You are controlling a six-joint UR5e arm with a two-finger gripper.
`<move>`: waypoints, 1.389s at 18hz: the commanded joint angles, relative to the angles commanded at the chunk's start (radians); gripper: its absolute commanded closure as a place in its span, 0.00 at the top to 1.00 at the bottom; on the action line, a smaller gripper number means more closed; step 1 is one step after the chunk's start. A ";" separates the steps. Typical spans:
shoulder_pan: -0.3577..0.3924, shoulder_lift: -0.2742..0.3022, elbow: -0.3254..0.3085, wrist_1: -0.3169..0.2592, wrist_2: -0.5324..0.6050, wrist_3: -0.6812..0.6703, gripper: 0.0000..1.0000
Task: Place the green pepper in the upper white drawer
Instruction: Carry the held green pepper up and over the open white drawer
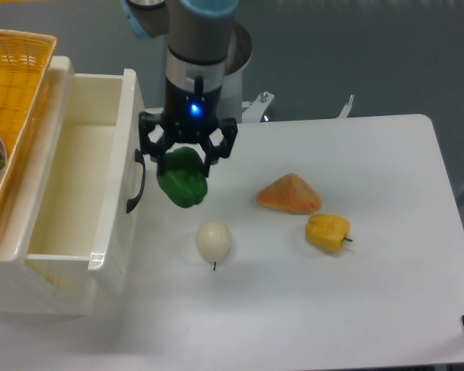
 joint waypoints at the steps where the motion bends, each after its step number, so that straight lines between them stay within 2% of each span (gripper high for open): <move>1: -0.002 0.003 -0.002 -0.002 -0.021 -0.008 0.50; 4: -0.005 0.014 -0.002 0.002 -0.071 -0.026 0.50; 15: -0.107 0.006 -0.020 -0.006 -0.066 -0.028 0.50; 25: -0.149 -0.008 -0.021 -0.006 -0.066 -0.028 0.50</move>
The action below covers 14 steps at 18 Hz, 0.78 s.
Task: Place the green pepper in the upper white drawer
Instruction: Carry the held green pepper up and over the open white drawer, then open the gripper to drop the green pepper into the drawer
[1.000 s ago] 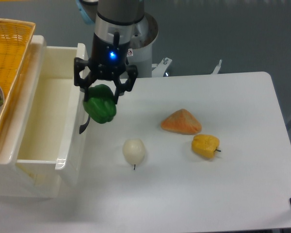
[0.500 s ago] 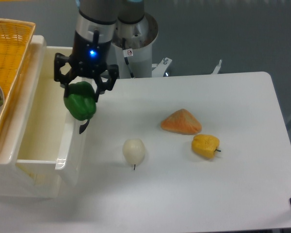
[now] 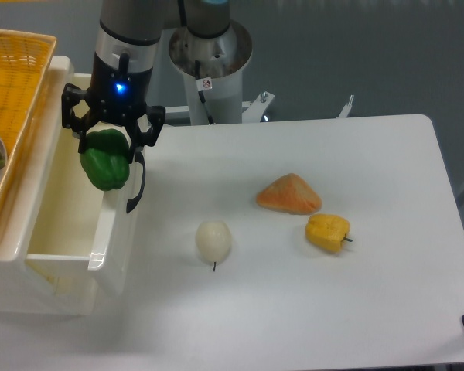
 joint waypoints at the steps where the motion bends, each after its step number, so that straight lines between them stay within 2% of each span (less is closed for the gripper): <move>1: -0.008 0.000 0.000 0.000 0.000 0.000 0.50; 10: -0.029 -0.017 -0.003 0.002 0.003 0.000 0.54; 13: -0.035 -0.020 -0.003 0.002 0.003 0.009 0.63; 14: -0.037 -0.020 -0.003 0.003 0.005 0.012 0.80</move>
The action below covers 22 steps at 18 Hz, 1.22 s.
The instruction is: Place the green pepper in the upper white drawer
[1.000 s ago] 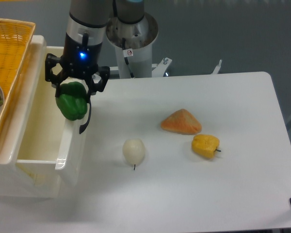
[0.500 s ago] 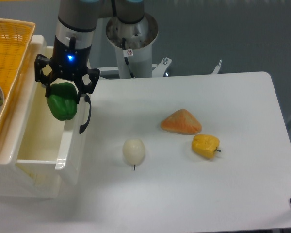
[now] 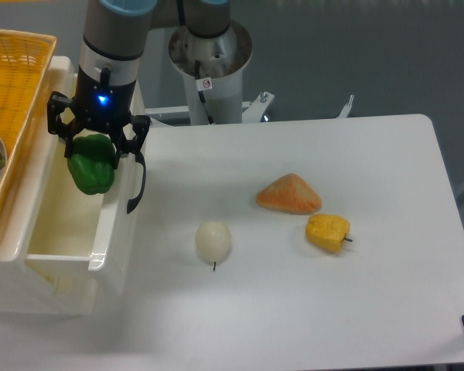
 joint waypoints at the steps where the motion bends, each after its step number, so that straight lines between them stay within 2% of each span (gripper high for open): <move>1: -0.002 0.000 0.000 0.002 0.003 0.003 1.00; 15: 0.001 0.011 0.002 0.002 0.014 0.006 1.00; 19: 0.014 0.006 0.002 0.003 0.104 0.020 1.00; 22: 0.032 0.002 -0.002 -0.002 0.179 0.115 1.00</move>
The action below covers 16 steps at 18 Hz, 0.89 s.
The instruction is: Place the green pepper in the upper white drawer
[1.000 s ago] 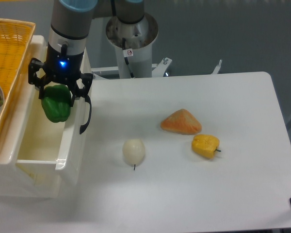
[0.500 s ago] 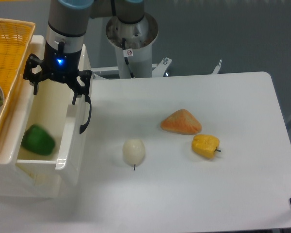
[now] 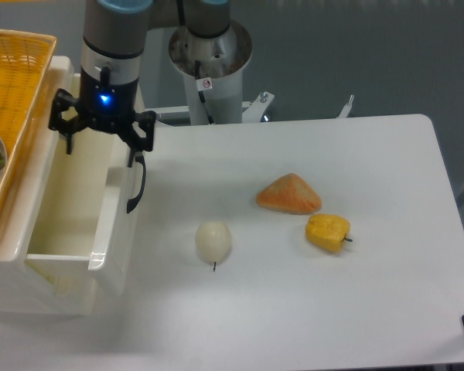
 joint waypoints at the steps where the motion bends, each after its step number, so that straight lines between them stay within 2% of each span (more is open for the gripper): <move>1: 0.018 0.000 0.000 0.000 0.011 0.006 1.00; 4: 0.060 -0.002 0.000 0.002 0.051 0.023 1.00; 7: 0.075 0.000 -0.011 -0.002 0.123 0.156 1.00; 11: 0.081 0.009 -0.060 0.005 0.215 0.200 1.00; 16: 0.127 -0.031 -0.084 0.006 0.269 0.293 1.00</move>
